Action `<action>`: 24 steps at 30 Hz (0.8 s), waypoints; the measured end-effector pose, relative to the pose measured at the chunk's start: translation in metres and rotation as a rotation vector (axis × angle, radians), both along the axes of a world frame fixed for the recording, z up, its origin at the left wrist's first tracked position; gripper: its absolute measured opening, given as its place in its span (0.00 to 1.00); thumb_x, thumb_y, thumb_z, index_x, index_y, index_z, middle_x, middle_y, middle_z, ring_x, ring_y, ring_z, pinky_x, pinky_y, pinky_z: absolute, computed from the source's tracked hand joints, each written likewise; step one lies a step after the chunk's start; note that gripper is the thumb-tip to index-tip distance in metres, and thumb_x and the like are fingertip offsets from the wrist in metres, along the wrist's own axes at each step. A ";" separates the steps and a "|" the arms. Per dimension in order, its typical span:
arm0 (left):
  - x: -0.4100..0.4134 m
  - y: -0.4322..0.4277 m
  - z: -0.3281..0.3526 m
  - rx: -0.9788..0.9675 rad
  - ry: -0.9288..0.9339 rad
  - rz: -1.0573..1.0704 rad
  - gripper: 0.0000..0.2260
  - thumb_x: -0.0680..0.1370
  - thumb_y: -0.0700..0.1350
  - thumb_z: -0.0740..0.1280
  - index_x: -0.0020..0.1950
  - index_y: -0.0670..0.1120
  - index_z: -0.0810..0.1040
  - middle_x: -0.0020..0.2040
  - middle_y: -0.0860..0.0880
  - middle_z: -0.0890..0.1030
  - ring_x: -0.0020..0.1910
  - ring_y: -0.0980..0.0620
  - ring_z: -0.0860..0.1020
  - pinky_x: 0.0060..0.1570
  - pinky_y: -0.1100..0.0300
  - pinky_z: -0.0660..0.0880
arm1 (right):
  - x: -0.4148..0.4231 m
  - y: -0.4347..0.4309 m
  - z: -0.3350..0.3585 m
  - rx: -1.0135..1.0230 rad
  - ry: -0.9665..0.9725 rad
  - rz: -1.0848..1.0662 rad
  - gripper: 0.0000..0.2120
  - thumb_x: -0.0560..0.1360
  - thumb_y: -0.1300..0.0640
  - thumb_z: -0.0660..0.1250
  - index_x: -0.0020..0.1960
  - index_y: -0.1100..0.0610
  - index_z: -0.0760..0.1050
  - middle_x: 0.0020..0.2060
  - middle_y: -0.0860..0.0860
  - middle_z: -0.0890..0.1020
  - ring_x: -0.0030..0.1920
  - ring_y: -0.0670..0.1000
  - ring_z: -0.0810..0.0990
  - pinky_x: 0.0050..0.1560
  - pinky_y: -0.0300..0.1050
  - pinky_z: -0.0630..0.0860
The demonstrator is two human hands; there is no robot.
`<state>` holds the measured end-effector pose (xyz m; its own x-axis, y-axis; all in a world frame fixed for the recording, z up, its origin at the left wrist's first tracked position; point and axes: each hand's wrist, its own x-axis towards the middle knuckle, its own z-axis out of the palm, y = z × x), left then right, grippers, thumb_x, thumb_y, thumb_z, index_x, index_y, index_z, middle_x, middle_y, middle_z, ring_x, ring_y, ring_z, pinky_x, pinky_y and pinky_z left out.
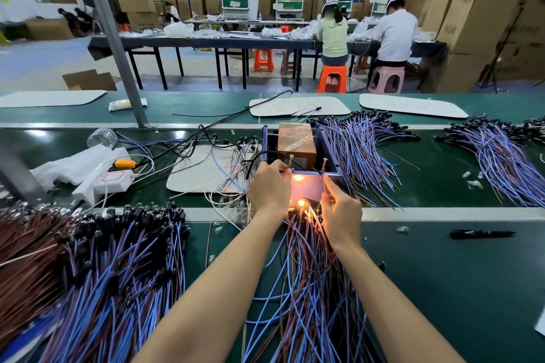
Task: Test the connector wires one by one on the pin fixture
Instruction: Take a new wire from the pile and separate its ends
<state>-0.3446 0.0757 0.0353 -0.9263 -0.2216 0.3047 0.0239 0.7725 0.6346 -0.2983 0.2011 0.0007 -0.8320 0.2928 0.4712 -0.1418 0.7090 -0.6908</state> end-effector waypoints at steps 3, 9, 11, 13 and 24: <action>-0.001 0.000 0.001 0.002 -0.006 -0.001 0.09 0.80 0.52 0.62 0.57 0.52 0.79 0.54 0.48 0.78 0.46 0.49 0.73 0.42 0.56 0.69 | -0.001 0.000 0.002 -0.007 -0.020 -0.001 0.20 0.78 0.65 0.63 0.69 0.59 0.70 0.43 0.58 0.85 0.34 0.48 0.72 0.47 0.41 0.74; -0.001 0.000 0.001 0.043 -0.002 -0.014 0.09 0.80 0.51 0.64 0.56 0.52 0.81 0.55 0.48 0.78 0.51 0.47 0.76 0.43 0.56 0.69 | -0.002 0.002 0.004 -0.024 -0.081 -0.001 0.20 0.78 0.65 0.63 0.70 0.57 0.70 0.42 0.57 0.85 0.34 0.48 0.74 0.47 0.43 0.75; 0.001 -0.005 0.003 0.109 0.001 -0.067 0.10 0.80 0.47 0.64 0.59 0.49 0.81 0.56 0.47 0.79 0.54 0.47 0.76 0.49 0.57 0.71 | 0.002 0.002 0.010 -0.064 -0.127 -0.003 0.19 0.78 0.62 0.64 0.69 0.55 0.73 0.43 0.56 0.85 0.36 0.50 0.77 0.45 0.38 0.74; 0.010 -0.013 0.005 0.188 -0.002 -0.146 0.13 0.79 0.42 0.65 0.63 0.46 0.79 0.56 0.44 0.80 0.54 0.46 0.77 0.56 0.57 0.72 | 0.013 0.004 0.019 -0.160 -0.183 0.051 0.17 0.78 0.61 0.66 0.66 0.56 0.76 0.43 0.53 0.86 0.39 0.48 0.82 0.49 0.42 0.78; 0.162 -0.158 0.046 -0.070 -0.850 -1.506 0.29 0.78 0.43 0.66 0.76 0.55 0.61 0.77 0.60 0.59 0.75 0.61 0.57 0.74 0.57 0.48 | 0.149 0.001 0.050 -0.310 -0.701 1.149 0.28 0.76 0.34 0.58 0.53 0.55 0.84 0.48 0.65 0.83 0.46 0.74 0.77 0.53 0.60 0.75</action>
<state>-0.1824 -0.0825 0.0809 -0.1853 0.9107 -0.3691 0.3961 0.4130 0.8201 -0.1496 0.2021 0.0508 -0.7092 -0.6979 -0.0999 -0.0975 0.2375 -0.9665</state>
